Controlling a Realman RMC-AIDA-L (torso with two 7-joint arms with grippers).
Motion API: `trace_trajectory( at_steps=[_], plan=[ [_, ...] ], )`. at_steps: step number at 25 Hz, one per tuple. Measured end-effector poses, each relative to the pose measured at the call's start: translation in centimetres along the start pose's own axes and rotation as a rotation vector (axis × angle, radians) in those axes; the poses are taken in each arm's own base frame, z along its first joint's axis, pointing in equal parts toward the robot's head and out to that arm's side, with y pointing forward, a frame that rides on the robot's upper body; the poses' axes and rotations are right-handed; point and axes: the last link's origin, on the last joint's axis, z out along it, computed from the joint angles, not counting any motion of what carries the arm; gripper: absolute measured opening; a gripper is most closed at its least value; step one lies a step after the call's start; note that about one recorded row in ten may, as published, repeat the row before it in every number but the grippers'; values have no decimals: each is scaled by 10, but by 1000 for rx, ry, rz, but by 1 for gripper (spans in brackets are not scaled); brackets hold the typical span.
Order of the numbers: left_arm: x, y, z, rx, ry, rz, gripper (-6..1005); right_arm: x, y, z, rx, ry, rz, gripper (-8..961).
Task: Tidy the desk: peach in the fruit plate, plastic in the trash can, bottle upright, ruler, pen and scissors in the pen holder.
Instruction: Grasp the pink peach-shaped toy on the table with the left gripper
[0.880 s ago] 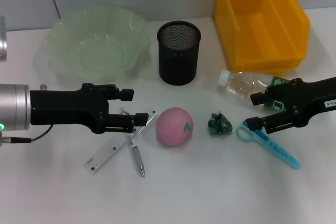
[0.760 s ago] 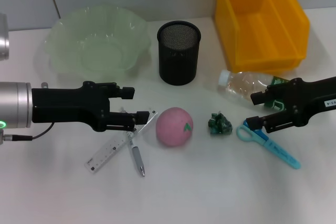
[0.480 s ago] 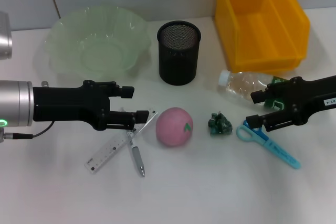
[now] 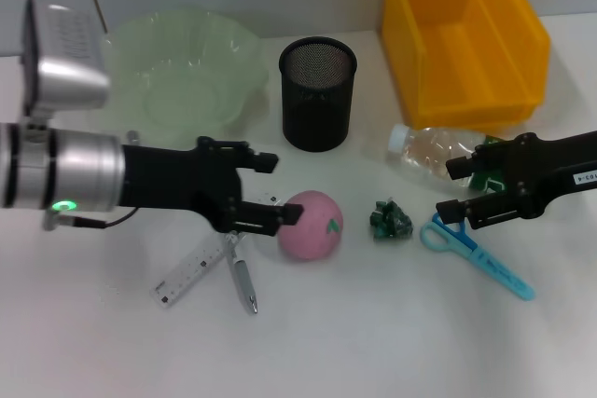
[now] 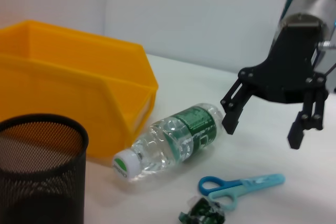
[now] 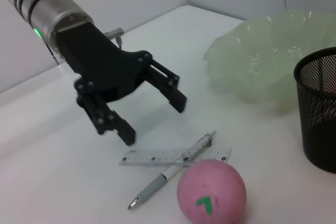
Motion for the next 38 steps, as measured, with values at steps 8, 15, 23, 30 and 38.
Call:
trace_trajectory(
  at_steps=[8,15,23,30,38],
  plan=[
    [13,-3,30,18,-89,109,801,-1,1,1,-7,-5,8,812],
    [14,-3,48,28,-159,159,800,-5,1,4,-11,-4,26,811],
    [5,-1,61,55,-227,173,799,-5,0,3,-11,-2,31,811],
    [2,-1,65,67,-244,175,798,-6,1,2,-17,1,28,811],
    [0,1,69,81,-255,176,740,-5,1,1,-17,4,32,811]
  ],
)
